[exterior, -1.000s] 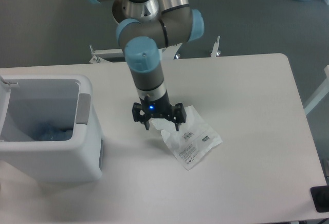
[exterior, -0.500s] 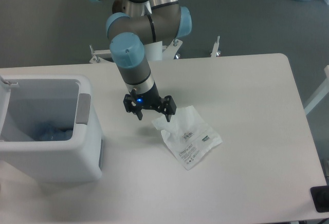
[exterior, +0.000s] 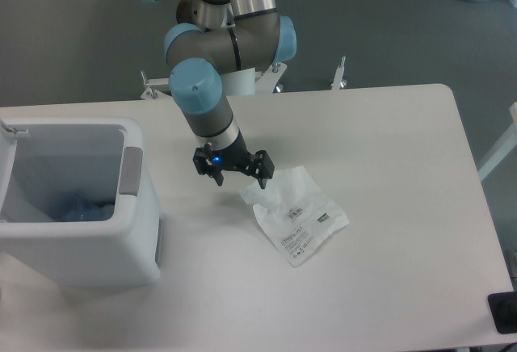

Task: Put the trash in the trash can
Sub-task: 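Descend onto the wrapper's corner and pinch it closed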

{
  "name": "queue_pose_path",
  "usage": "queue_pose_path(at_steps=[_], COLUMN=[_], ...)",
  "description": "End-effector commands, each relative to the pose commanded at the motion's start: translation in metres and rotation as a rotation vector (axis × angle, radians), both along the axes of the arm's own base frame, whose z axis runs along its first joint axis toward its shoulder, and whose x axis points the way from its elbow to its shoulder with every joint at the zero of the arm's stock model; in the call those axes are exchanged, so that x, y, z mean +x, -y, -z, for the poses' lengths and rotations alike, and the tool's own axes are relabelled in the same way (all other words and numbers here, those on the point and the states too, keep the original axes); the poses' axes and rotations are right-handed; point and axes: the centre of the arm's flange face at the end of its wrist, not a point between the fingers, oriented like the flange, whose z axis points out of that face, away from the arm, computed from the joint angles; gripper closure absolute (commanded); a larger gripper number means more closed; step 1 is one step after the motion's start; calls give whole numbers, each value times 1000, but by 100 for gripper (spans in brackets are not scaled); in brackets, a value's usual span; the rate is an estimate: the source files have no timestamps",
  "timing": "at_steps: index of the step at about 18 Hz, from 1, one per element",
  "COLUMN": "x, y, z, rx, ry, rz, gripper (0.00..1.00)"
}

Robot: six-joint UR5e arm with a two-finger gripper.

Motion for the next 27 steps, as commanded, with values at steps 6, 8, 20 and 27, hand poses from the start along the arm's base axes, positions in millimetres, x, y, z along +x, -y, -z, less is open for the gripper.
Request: queue_pose_path(at_steps=[6, 8, 20, 27], x=[6, 4, 0, -11], y=[-7, -8, -7, -6], z=[7, 12, 17, 20], rx=[-5, -17, -124, -168], ry=[13, 13, 13, 8], rz=[21, 21, 311, 405], gripper=[0, 0, 1, 3])
